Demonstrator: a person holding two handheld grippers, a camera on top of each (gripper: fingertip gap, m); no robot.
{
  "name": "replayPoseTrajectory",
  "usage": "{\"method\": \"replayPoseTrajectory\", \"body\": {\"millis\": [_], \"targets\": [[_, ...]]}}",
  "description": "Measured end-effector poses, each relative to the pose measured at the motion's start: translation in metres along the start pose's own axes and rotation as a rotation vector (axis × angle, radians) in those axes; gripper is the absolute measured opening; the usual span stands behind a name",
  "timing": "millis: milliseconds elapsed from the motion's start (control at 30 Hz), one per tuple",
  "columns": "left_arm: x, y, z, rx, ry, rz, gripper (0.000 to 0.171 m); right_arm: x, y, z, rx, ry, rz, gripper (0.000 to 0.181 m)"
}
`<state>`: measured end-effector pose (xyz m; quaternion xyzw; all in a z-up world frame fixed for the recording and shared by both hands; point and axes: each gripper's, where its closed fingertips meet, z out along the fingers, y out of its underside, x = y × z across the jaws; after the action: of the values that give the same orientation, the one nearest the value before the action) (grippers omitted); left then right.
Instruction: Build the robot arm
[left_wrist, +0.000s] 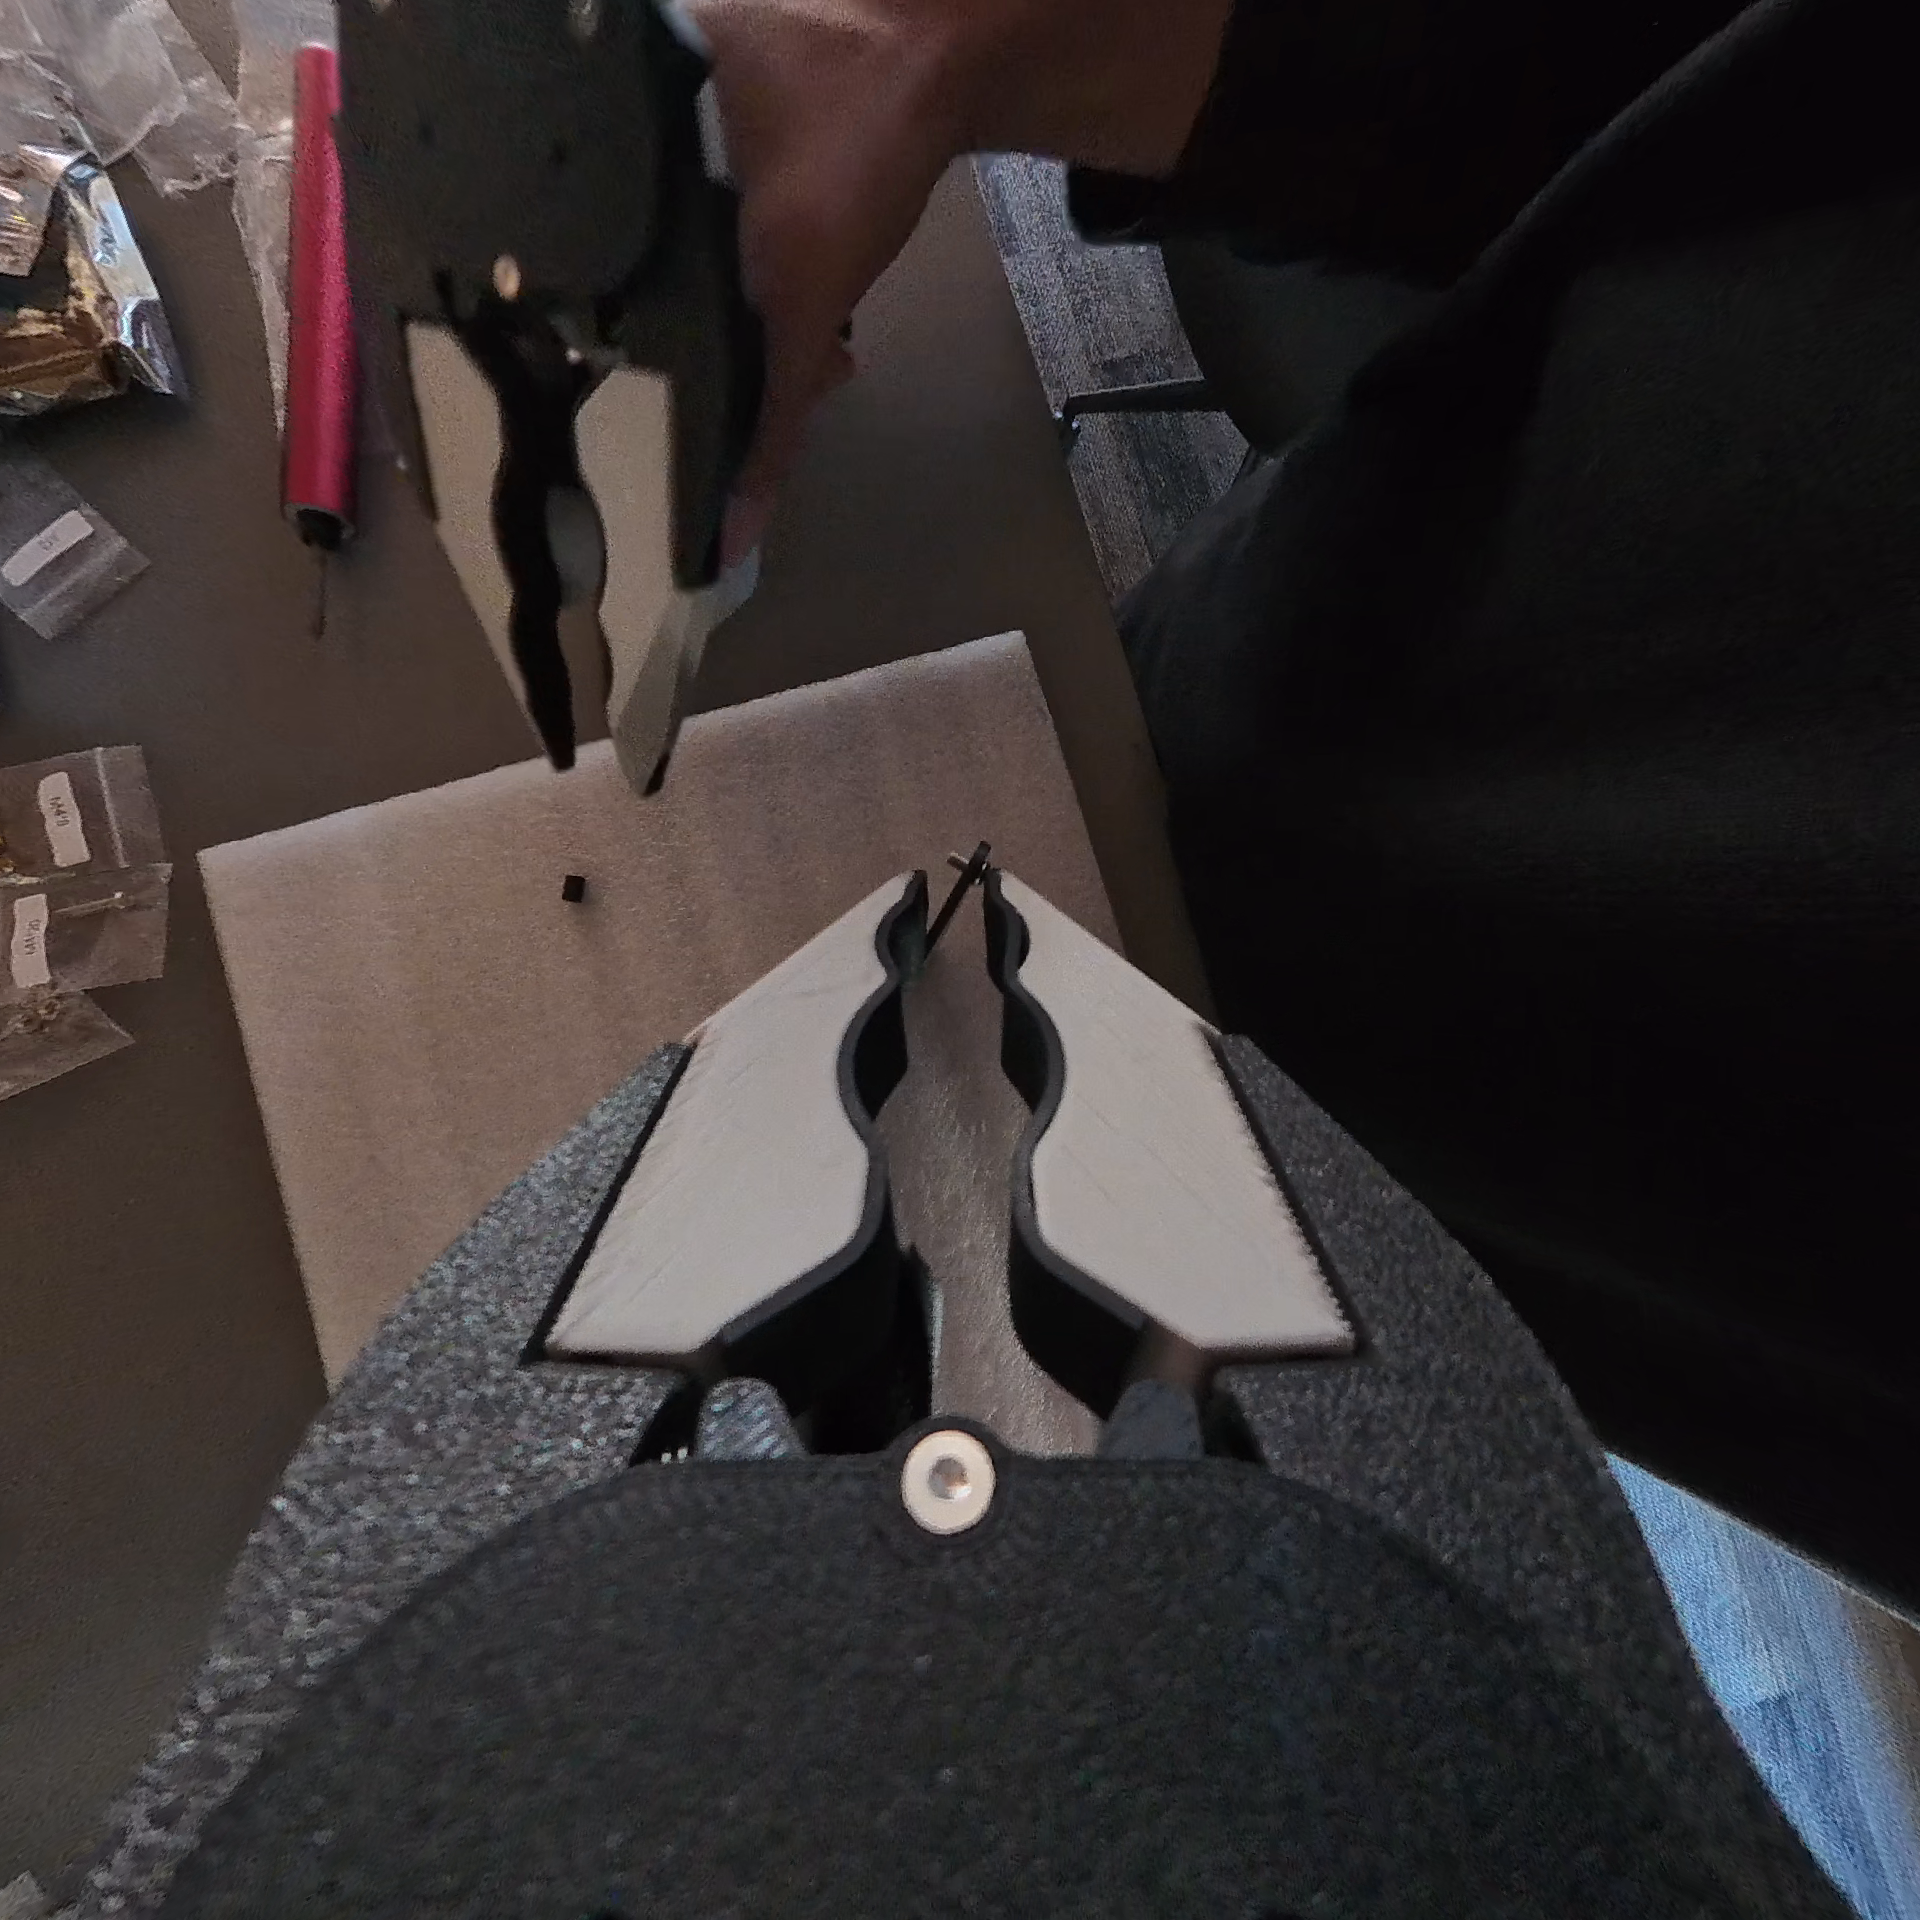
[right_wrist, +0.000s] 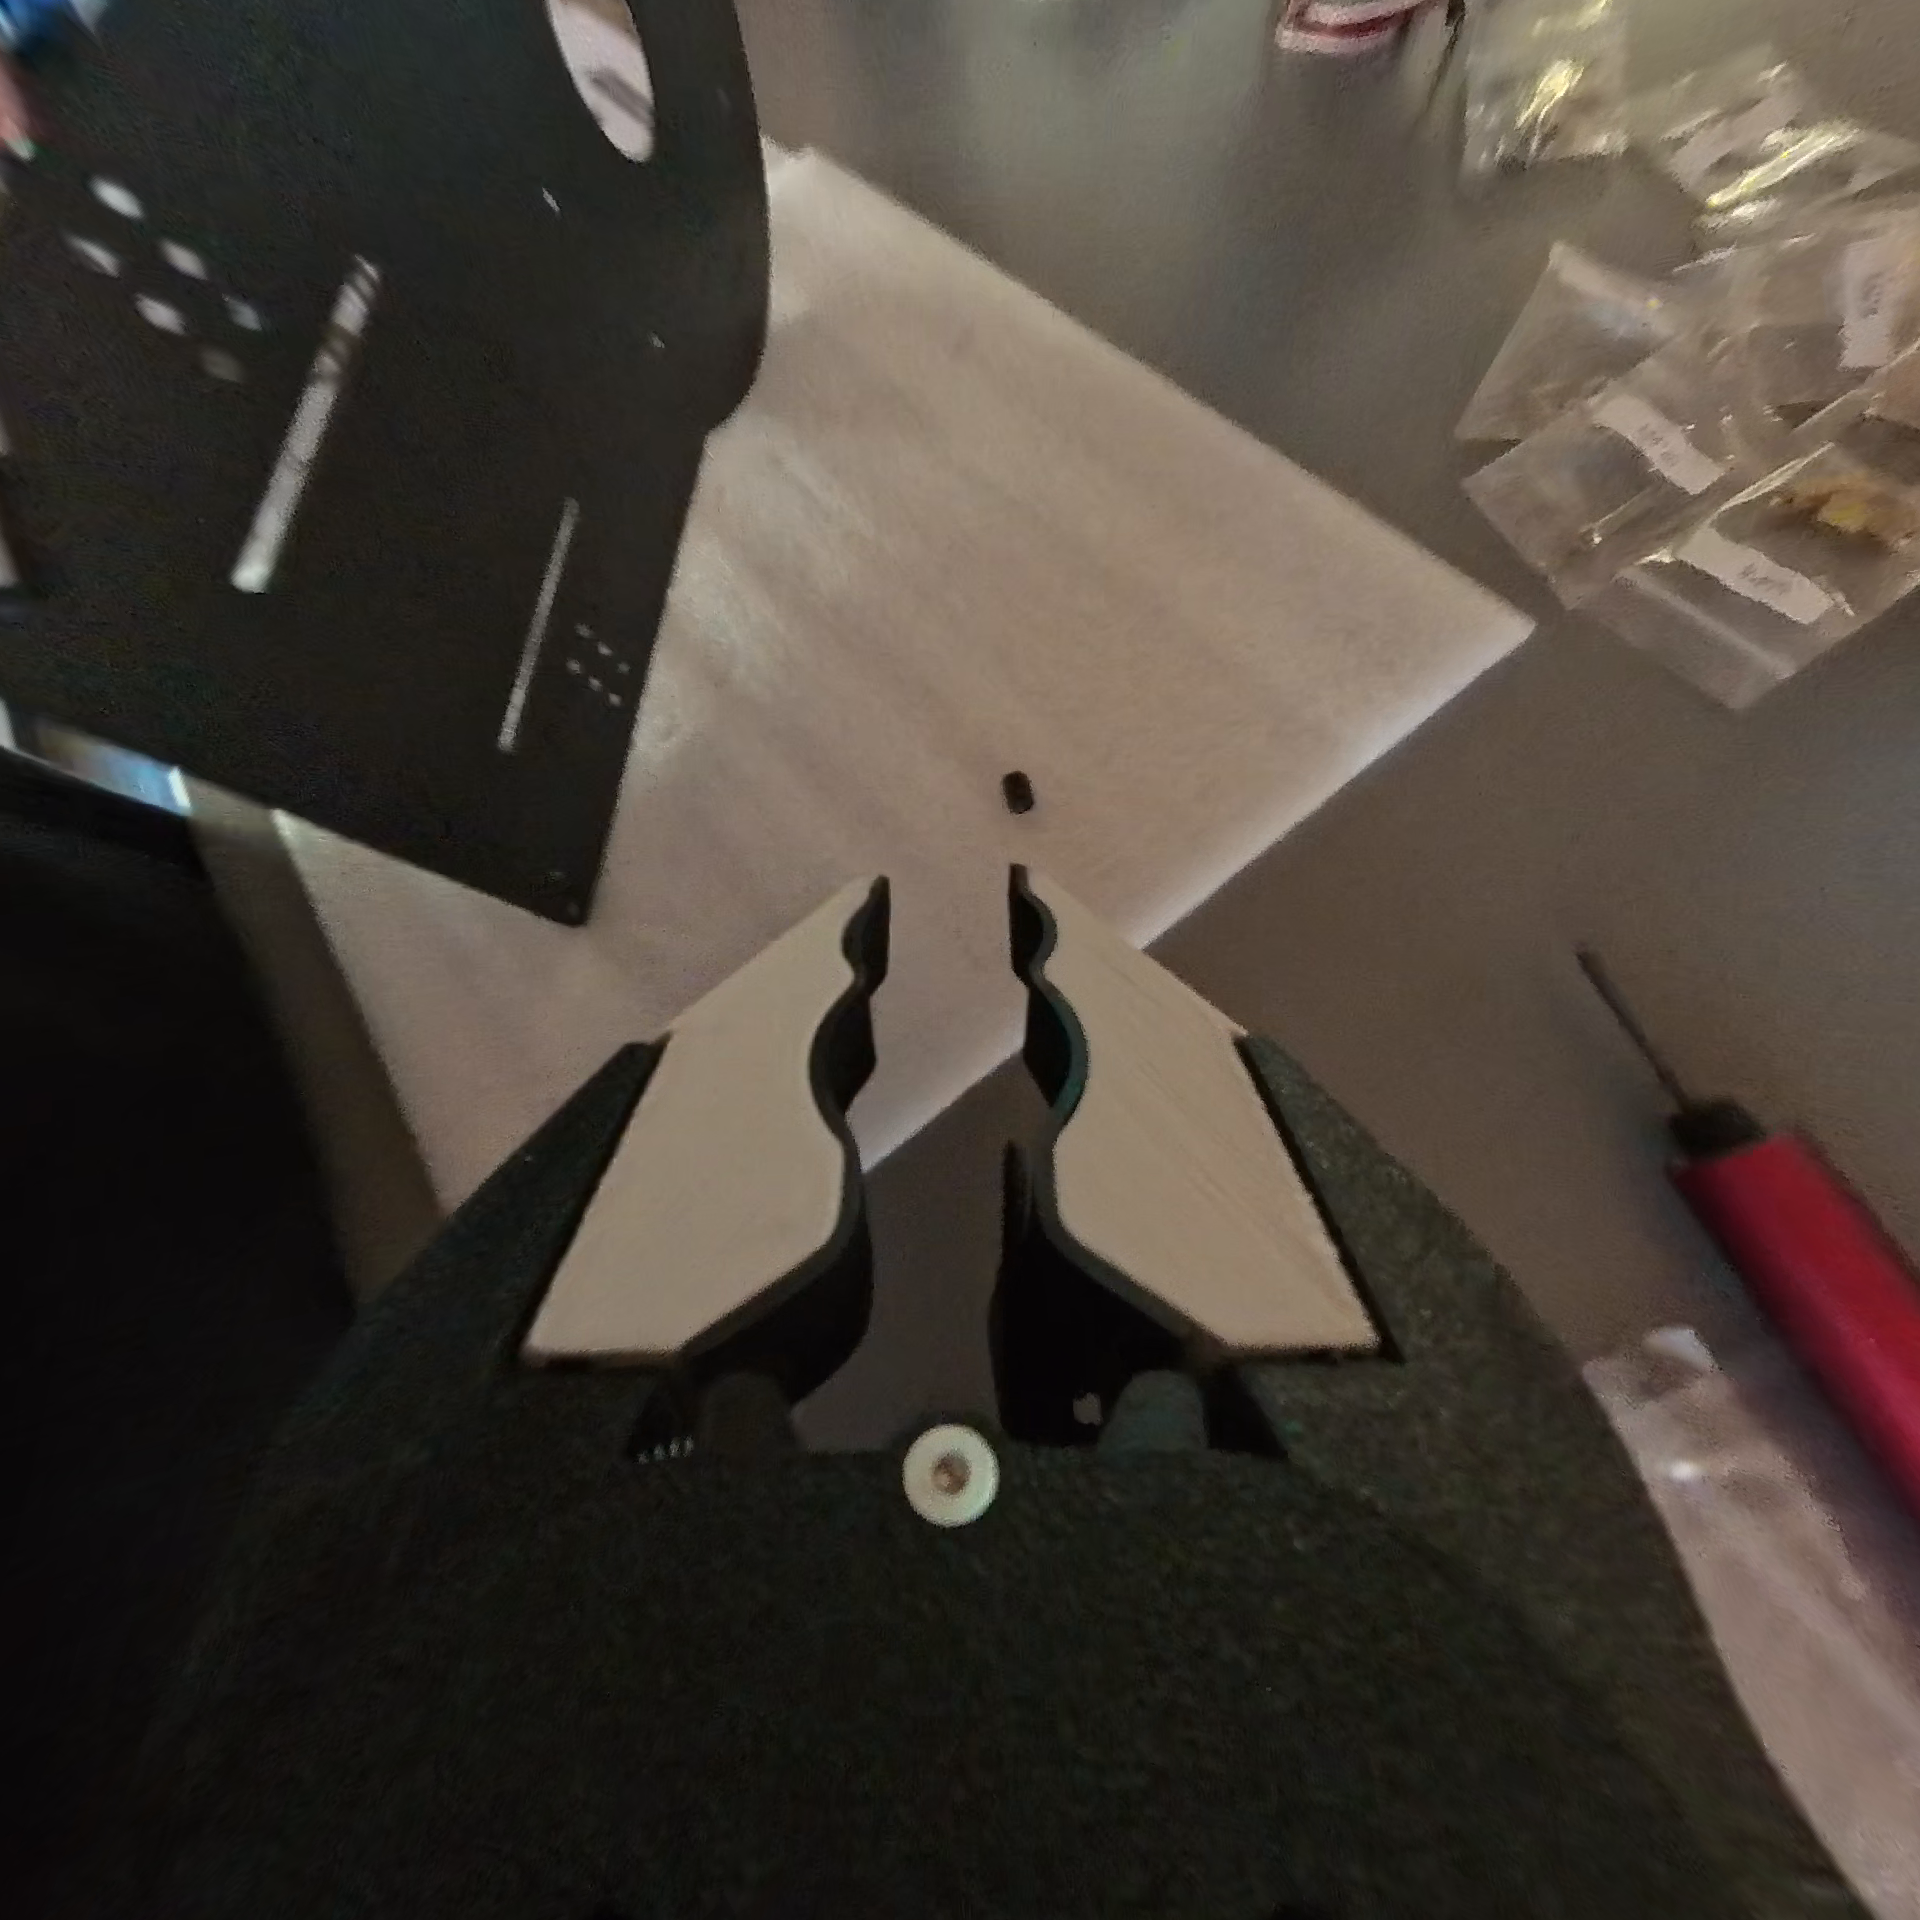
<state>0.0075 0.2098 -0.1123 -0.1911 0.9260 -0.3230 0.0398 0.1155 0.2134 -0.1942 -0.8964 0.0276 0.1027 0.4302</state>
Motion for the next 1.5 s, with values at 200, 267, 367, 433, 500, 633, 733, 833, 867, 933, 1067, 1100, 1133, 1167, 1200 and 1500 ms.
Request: {"method": "replayPoseTrajectory", "body": {"millis": [200, 267, 367, 433, 500, 633, 733, 833, 867, 933, 1067, 1100, 1133, 1167, 1200, 1500], "targets": [[-0.002, -0.001, 0.001, 0.009, -0.017, -0.008, 0.012, 0.011, -0.001, 0.034, -0.124, -0.01, -0.131, 0.016], [-0.002, -0.001, 0.001, 0.011, -0.017, -0.01, 0.012, 0.01, -0.002, 0.039, -0.14, -0.03, -0.168, 0.014], [-0.002, -0.001, 0.0, 0.018, -0.008, -0.017, 0.011, 0.016, 0.002, 0.045, -0.175, -0.03, -0.199, 0.012], [-0.001, -0.001, 0.0, 0.022, -0.001, -0.022, 0.011, 0.015, 0.0, 0.045, -0.163, -0.052, -0.212, 0.007], [0.0, 0.0, 0.0, 0.026, 0.005, -0.028, 0.011, 0.013, -0.003, 0.044, -0.131, -0.065, -0.268, 0.005], [-0.001, -0.001, 0.0, 0.033, 0.02, -0.039, 0.011, -0.016, -0.021, 0.021, 0.002, -0.194, -0.361, 0.004], [-0.002, -0.002, 0.0, 0.032, 0.03, -0.045, 0.011, -0.066, -0.046, -0.019, 0.163, -0.379, -0.459, 0.004], [-0.003, -0.002, 0.001, 0.027, 0.042, -0.051, 0.011, -0.102, -0.059, -0.043, 0.281, -0.401, -0.722, 0.004], [-0.003, -0.002, 0.001, 0.026, 0.046, -0.054, 0.011, -0.107, -0.059, -0.045, 0.277, -0.386, -0.785, 0.004], [-0.003, -0.002, 0.001, 0.025, 0.05, -0.059, 0.011, -0.112, -0.057, -0.048, 0.268, -0.369, -0.855, 0.004], [-0.004, -0.003, 0.001, 0.027, 0.055, -0.069, 0.011, -0.114, -0.055, -0.047, 0.283, -0.337, -0.95, 0.004], [-0.004, -0.003, 0.001, 0.027, 0.055, -0.071, 0.011, -0.114, -0.057, -0.047, 0.298, -0.333, -0.955, 0.004], [-0.004, -0.003, 0.001, 0.027, 0.056, -0.073, 0.011, -0.115, -0.058, -0.046, 0.313, -0.332, -0.965, 0.004], [-0.004, -0.003, 0.001, 0.028, 0.058, -0.075, 0.011, -0.116, -0.056, -0.045, 0.316, -0.335, -0.988, 0.004], [-0.004, -0.003, 0.001, 0.028, 0.06, -0.078, 0.011, -0.116, -0.055, -0.044, 0.323, -0.334, -1.016, 0.004], [-0.002, -0.002, 0.001, 0.035, 0.083, -0.095, 0.011, -0.12, -0.056, -0.039, 0.363, -0.34, -1.062, 0.004]]}}
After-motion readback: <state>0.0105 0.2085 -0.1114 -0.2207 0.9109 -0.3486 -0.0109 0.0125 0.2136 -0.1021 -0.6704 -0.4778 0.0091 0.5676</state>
